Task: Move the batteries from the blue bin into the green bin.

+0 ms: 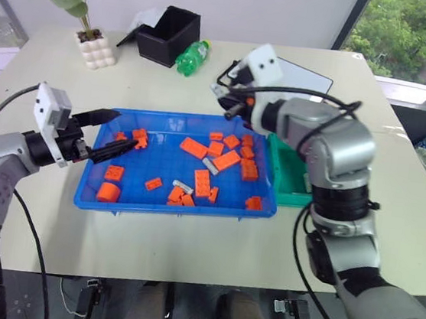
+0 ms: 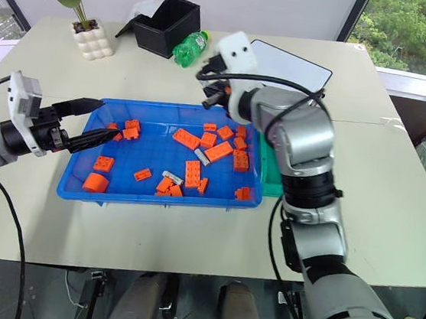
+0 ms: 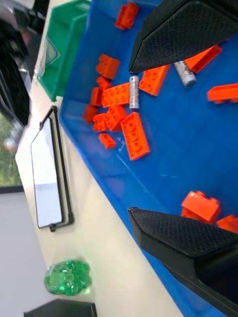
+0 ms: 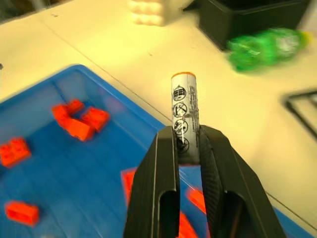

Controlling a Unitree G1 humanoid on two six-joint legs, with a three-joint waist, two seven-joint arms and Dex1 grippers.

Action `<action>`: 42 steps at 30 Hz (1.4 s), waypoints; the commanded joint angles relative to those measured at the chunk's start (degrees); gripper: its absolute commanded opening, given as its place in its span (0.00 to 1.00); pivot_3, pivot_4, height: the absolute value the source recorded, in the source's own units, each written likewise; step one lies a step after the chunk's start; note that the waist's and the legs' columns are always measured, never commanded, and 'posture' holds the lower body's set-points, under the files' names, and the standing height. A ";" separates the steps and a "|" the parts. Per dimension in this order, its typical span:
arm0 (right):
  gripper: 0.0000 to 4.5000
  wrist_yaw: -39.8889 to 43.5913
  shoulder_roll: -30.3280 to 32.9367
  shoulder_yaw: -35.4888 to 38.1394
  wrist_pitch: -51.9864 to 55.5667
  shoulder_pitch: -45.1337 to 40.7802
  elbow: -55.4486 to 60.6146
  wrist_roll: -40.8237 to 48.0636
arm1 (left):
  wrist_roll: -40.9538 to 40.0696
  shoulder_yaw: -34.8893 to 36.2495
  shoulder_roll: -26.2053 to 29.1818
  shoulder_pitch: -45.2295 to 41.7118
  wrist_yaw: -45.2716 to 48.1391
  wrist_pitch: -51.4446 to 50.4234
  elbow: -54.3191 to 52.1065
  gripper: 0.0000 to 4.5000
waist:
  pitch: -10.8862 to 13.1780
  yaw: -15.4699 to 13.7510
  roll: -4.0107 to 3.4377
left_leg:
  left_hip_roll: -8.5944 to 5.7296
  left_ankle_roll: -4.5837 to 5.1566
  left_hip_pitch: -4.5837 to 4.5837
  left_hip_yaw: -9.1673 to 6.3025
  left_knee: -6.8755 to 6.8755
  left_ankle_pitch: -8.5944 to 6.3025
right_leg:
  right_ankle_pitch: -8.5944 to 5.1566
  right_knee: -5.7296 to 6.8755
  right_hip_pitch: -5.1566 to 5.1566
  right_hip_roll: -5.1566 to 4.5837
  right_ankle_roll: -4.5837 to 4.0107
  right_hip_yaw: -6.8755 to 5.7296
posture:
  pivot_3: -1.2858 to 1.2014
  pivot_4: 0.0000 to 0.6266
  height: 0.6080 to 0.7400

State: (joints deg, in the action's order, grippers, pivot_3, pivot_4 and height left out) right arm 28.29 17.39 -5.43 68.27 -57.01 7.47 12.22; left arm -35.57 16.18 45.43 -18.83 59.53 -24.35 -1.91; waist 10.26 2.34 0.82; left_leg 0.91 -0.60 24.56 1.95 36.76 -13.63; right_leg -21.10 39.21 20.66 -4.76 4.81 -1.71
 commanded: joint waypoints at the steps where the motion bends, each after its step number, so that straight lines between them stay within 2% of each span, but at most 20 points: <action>1: 0.01 0.91 4.59 2.60 5.00 0.91 7.89 2.42 | 0.85 -1.84 -0.80 -3.54 2.00 1.91 2.35 1.00 | 0.01 -0.05 0.01 | 0.00 0.00 0.01 0.00 0.01 0.00 | 0.00 0.00 0.00 0.01 0.00 0.00 | 0.52 0.24 1.00; 7: 0.01 1.30 16.13 5.47 8.72 7.97 14.09 3.01 | 2.90 -5.92 -3.27 -9.32 4.77 3.72 7.63 1.00 | 0.01 -0.10 0.02 | 0.03 0.01 0.01 0.00 0.01 0.00 | 0.00 0.00 0.00 0.06 0.00 0.00 | 0.52 0.24 1.00; 12: 0.01 1.19 20.97 7.96 10.18 11.98 16.82 3.79 | 4.07 -7.35 -4.40 -11.25 6.39 4.68 10.21 1.00 | 0.02 0.12 0.02 | 0.04 0.01 0.01 0.02 0.02 0.01 | 0.00 -0.02 0.00 0.09 0.00 0.03 | 0.52 0.24 1.00; 20: 0.01 -0.18 24.18 10.86 12.06 16.83 19.58 4.60 | 4.67 -7.80 -5.05 -12.03 7.85 5.01 11.67 1.00 | 0.02 -0.14 0.02 | 0.05 0.02 0.01 0.02 0.05 0.01 | 0.00 -0.02 -0.02 0.09 0.00 0.03 | 0.52 0.24 1.00; 30: 0.01 -2.01 24.56 12.03 10.10 23.92 20.23 4.76 | 4.82 -8.10 -5.71 -12.16 7.80 4.36 9.83 1.00 | 0.02 -1.01 0.02 | 0.04 0.02 0.01 0.00 0.13 0.01 | 0.00 -0.04 -0.09 0.08 0.00 0.03 | 0.52 0.24 1.00; 39: 0.97 -2.84 26.15 11.05 7.31 24.96 18.58 3.99 | 4.89 -7.68 -5.44 -11.84 7.53 3.85 8.90 1.00 | 0.02 -1.55 0.02 | 0.04 0.02 0.01 0.00 0.20 0.01 | 0.00 -0.03 -0.11 0.10 0.01 0.03 | 0.52 0.24 1.00; 42: 0.98 -2.30 28.31 9.26 4.65 24.88 18.08 3.19 | 4.91 -7.59 -5.40 -11.69 7.39 3.75 8.75 1.00 | 0.02 -1.56 0.02 | 0.04 0.02 0.01 0.00 0.21 0.01 | 0.00 -0.03 -0.12 0.09 0.00 0.03 | 0.52 0.24 1.00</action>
State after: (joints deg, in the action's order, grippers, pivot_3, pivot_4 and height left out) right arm 25.79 44.17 4.09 75.36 -31.90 25.13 16.46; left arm -30.50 7.59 39.32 -30.00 67.08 -20.89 8.63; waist 10.29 0.78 0.84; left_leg 0.95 -0.57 24.56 1.95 36.98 -13.63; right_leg -21.10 39.18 20.54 -4.67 4.82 -1.68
